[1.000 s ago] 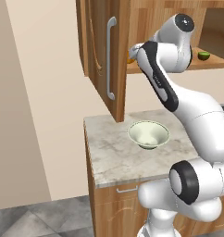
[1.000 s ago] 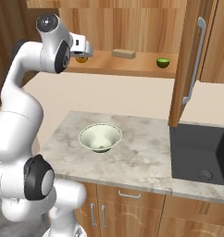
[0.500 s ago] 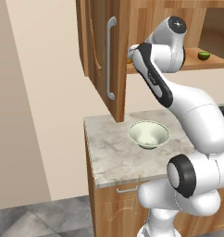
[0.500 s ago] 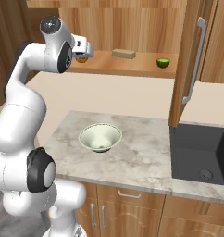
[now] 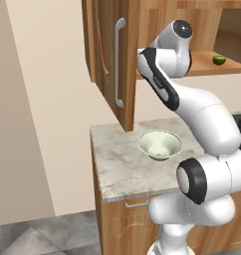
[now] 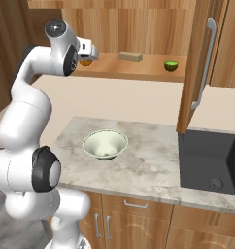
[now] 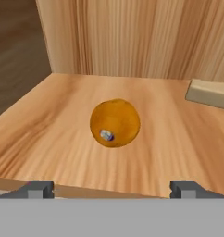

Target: Open the cabinet. Pick the orange and kiwi from the cabinet and place them into the bowl. Then close the cabinet.

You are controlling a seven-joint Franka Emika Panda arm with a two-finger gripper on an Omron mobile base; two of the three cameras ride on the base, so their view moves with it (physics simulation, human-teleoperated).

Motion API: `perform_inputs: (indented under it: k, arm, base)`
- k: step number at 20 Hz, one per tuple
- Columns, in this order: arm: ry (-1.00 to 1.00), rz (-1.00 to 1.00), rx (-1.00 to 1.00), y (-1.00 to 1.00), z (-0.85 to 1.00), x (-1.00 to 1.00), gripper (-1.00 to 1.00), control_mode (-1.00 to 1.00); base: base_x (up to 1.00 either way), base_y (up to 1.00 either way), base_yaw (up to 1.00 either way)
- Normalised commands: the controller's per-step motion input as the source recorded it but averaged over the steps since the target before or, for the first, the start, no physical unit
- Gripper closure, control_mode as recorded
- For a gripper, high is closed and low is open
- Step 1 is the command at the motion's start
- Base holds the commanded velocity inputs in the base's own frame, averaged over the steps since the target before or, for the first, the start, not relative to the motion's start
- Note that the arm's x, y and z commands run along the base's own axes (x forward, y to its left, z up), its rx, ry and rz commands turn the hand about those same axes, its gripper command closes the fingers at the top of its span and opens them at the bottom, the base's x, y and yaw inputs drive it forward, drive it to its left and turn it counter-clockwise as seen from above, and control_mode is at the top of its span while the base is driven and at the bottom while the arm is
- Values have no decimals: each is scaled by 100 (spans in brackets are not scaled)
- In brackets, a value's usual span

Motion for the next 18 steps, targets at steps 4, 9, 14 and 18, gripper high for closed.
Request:
perform_inputs:
  k: [4,9,14,18]
  arm:
    - [0,0,0,6,-1,30,-100,-100]
    - [1,0,0,3,-1,31,-100,-100]
    - [1,0,0,0,-5,33,-100,-100]
    - [0,0,0,0,-7,34,-100,-100]
  base:
    - [0,0,0]
    - [0,0,0]
    - [0,0,0]
    - [0,0,0]
